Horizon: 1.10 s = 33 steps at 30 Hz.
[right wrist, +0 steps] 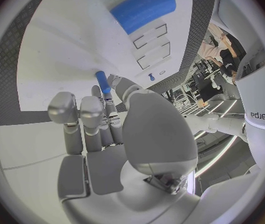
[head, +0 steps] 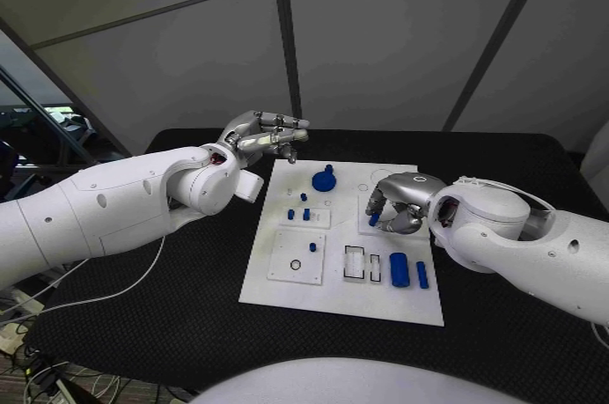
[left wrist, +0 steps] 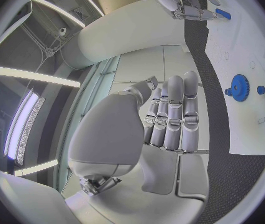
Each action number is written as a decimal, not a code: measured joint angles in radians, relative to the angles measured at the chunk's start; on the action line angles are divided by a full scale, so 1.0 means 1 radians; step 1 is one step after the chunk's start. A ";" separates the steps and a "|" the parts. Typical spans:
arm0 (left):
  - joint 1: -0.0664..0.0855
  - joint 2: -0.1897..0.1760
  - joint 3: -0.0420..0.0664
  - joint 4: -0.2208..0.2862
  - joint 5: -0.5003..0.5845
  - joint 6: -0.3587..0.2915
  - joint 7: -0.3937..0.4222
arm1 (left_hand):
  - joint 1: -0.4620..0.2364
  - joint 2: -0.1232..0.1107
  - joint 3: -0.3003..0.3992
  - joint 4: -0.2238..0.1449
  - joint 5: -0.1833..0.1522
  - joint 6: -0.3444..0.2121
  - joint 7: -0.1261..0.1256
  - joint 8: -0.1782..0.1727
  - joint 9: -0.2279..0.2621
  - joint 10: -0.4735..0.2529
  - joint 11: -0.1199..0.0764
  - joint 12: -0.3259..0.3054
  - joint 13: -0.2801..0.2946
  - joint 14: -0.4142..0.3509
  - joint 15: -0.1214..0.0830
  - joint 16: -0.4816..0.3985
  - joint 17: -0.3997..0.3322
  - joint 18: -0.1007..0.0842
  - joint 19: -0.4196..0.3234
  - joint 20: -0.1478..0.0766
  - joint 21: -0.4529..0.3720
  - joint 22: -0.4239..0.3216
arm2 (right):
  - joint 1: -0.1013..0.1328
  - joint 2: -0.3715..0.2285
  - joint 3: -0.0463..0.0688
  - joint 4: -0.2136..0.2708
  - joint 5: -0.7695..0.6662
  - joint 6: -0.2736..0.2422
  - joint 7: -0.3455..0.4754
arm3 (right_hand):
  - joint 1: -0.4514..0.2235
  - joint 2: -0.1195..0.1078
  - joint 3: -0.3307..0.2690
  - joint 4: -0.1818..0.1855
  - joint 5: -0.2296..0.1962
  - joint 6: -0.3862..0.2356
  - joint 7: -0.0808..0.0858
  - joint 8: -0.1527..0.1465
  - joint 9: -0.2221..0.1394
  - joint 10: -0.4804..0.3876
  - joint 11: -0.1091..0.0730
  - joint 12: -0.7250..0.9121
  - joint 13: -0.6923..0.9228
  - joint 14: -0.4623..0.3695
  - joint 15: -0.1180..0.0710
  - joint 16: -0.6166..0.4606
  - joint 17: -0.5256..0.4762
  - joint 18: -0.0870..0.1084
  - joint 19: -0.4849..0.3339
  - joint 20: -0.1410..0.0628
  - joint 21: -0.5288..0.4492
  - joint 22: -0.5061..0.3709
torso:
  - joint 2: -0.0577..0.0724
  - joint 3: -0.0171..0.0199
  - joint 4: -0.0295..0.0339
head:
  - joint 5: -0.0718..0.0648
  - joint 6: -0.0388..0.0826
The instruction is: Assemble the parts on the task board
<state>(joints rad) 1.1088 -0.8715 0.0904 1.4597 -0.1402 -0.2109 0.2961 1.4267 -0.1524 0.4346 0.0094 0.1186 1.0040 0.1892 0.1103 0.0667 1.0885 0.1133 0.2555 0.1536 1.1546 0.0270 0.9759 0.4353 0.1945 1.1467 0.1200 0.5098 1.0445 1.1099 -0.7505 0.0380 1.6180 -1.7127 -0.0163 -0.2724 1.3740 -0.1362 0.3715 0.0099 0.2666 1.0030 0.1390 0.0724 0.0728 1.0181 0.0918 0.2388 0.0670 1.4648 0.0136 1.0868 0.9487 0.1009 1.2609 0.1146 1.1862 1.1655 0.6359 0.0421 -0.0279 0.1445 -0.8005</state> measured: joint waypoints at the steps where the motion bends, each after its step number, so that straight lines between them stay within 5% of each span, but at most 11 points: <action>1: 0.000 0.000 0.000 0.000 0.000 0.000 0.000 | 0.000 0.000 0.000 0.000 0.000 0.000 0.000 0.000 0.000 0.000 0.000 0.000 0.000 0.000 0.000 0.000 0.000 0.000 0.000 0.000 0.000 0.000 | 0.000 0.003 -0.001 -0.002 -0.001 0.001 0.000 | 0.000 0.000 0.003 0.002 0.000 0.002 0.002 0.000 0.000 0.005 -0.001 0.000 0.000 -0.001 -0.001 0.005 0.002 0.000 0.004 -0.002 0.006 0.005 | 0.000 0.0000 -0.0001 | 0.000 0.000; 11: 0.000 0.000 0.000 -0.001 0.000 0.000 0.000 | 0.000 0.000 0.000 0.000 0.000 0.000 0.000 0.000 0.000 0.000 0.000 0.000 0.001 0.000 0.000 -0.004 -0.001 0.000 -0.004 0.004 0.000 -0.001 | 0.000 0.021 -0.003 -0.022 -0.006 0.005 0.001 | 0.016 0.017 0.042 0.002 -0.004 0.043 0.006 0.009 0.005 0.069 -0.008 0.006 0.000 0.001 -0.011 0.050 0.045 0.000 0.050 -0.008 0.061 0.060 | 0.000 0.0001 -0.0006 | 0.002 -0.002; 18: 0.000 0.000 0.000 -0.001 0.000 0.000 0.000 | 0.000 0.000 0.000 0.000 0.000 0.000 0.000 0.000 0.000 0.000 0.000 0.000 0.001 0.000 0.000 -0.004 -0.001 0.000 -0.004 0.004 0.000 -0.001 | -0.002 0.024 -0.004 -0.026 -0.018 -0.006 -0.001 | 0.040 0.040 0.076 -0.022 -0.067 0.111 -0.002 0.036 0.012 0.146 -0.020 0.015 0.005 0.002 -0.026 0.095 0.088 -0.002 0.090 -0.024 0.119 0.118 | 0.000 0.0000 -0.0006 | 0.002 -0.004; 19: 0.000 0.000 0.000 -0.001 0.000 0.000 0.000 | 0.000 0.000 0.000 0.000 0.000 0.000 0.000 0.000 0.000 0.000 0.000 0.000 0.001 0.000 0.000 -0.004 -0.001 0.000 -0.004 0.004 0.000 -0.001 | -0.002 0.024 -0.005 -0.026 -0.021 -0.011 -0.002 | 0.045 0.045 0.083 -0.029 -0.068 0.118 -0.004 0.040 0.013 0.149 -0.017 0.017 0.010 0.002 -0.026 0.095 0.089 -0.016 0.090 -0.024 0.122 0.122 | 0.000 0.0000 -0.0006 | 0.002 -0.004; 33: 0.000 0.000 0.000 -0.004 0.000 0.002 0.000 | -0.005 0.004 -0.002 0.002 0.000 0.000 0.000 0.000 0.000 0.000 0.000 0.004 0.001 0.000 0.000 -0.004 -0.001 0.000 -0.004 0.004 0.000 -0.002 | -0.004 -0.033 -0.003 0.049 -0.040 -0.137 -0.001 | 0.051 0.052 0.133 -0.049 -0.069 0.129 -0.004 0.045 0.021 0.158 -0.008 0.007 0.018 0.002 -0.026 0.109 0.097 -0.016 0.101 -0.027 0.142 0.143 | -0.002 0.0006 -0.0016 | 0.003 -0.003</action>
<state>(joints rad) 1.1088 -0.8715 0.0904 1.4562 -0.1401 -0.2093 0.2961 1.4222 -0.1479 0.4326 0.0114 0.1186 1.0040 0.1892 0.1102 0.0667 1.0885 0.1133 0.2596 0.1547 1.1546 0.0270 0.9722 0.4345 0.1945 1.1431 0.1236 0.5098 1.0429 1.1063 -0.7840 0.0346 1.6670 -1.7530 -0.1537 -0.2729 1.4249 -0.0843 0.5046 -0.0389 0.1974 1.1318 0.1351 0.1172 0.0937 1.1759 0.0838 0.2455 0.0846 1.4668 -0.0128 1.1959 1.0460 0.0846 1.3619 0.0871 1.3281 1.3081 0.6335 0.0427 -0.0295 0.1474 -0.8033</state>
